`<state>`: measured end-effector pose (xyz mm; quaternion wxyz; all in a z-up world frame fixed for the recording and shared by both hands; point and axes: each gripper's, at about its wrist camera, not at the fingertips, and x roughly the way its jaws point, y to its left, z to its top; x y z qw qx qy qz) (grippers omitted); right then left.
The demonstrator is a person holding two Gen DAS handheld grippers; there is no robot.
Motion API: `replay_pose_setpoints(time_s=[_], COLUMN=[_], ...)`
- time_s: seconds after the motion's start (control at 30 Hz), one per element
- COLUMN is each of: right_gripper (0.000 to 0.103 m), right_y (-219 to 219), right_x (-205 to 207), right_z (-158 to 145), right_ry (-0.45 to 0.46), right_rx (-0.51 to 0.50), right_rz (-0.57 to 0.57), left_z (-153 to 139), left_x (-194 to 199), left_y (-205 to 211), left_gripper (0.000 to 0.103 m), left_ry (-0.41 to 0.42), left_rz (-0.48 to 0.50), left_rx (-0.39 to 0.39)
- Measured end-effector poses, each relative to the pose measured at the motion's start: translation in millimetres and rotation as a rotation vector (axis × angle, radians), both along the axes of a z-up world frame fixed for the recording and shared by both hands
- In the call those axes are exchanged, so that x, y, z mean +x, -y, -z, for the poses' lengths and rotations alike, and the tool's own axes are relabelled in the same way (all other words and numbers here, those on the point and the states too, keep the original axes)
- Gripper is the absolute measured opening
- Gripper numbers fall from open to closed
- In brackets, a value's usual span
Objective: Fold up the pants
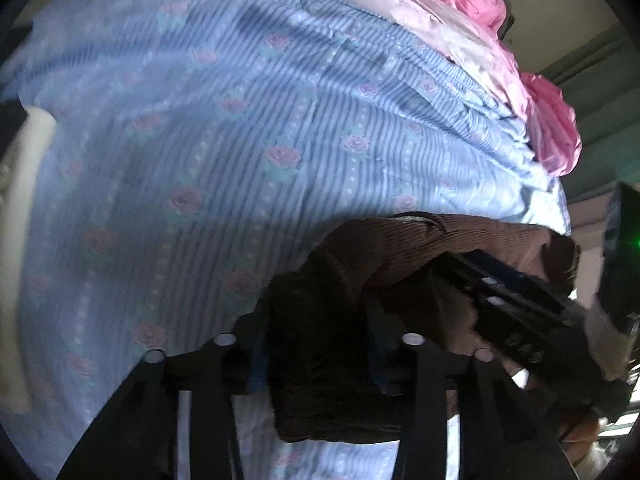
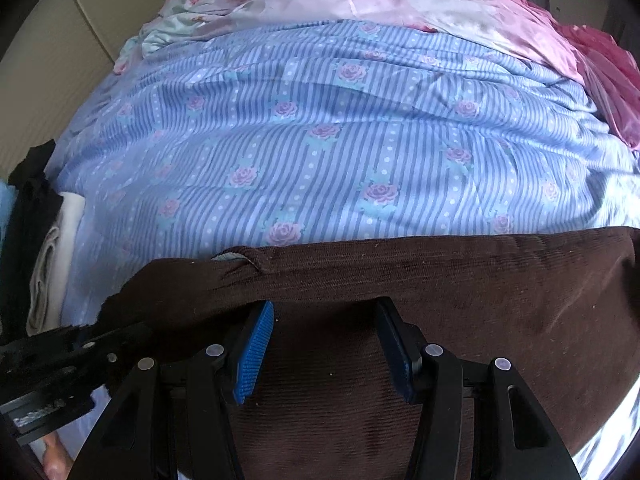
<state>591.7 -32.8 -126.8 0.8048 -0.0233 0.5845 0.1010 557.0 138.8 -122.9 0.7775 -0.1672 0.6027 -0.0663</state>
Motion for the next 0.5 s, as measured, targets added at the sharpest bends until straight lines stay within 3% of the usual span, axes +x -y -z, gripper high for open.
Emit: replay_pose_setpoints(time_s=[0.1, 0.17, 0.3, 0.4, 0.5], right_gripper=[0.054, 0.054, 0.054, 0.054, 0.054], right_y=[9.6, 26.4, 67.5, 100.6, 124.9], right_x=[-2.8, -14.8, -49.4, -81.8, -111.9], right_z=[-14.6, -38.7, -79.4, -94.5, -90.9], right_ry=[0.012, 0.066, 0.140, 0.149, 0.109], right_rx=[0.018, 0.045, 0.070, 0.062, 0.032], right_rz=[0.023, 0.046, 0.071, 0.105, 0.134], left_z=[-25.0, -46.6, -79.5, -81.3, -67.2], left_x=[-8.8, -21.9, -59.3, -84.9, -105.4], left_y=[-0.3, -3.6, -15.1, -9.8, 14.8], left_gripper=[0.052, 0.056, 0.058, 0.059, 0.059], left_ry=[0.058, 0.113, 0.179, 0.164, 0.125], left_rz=[0.017, 0.011, -0.011, -0.006, 0.064], left_rx=[0.061, 0.093, 0.048, 0.069, 0.114])
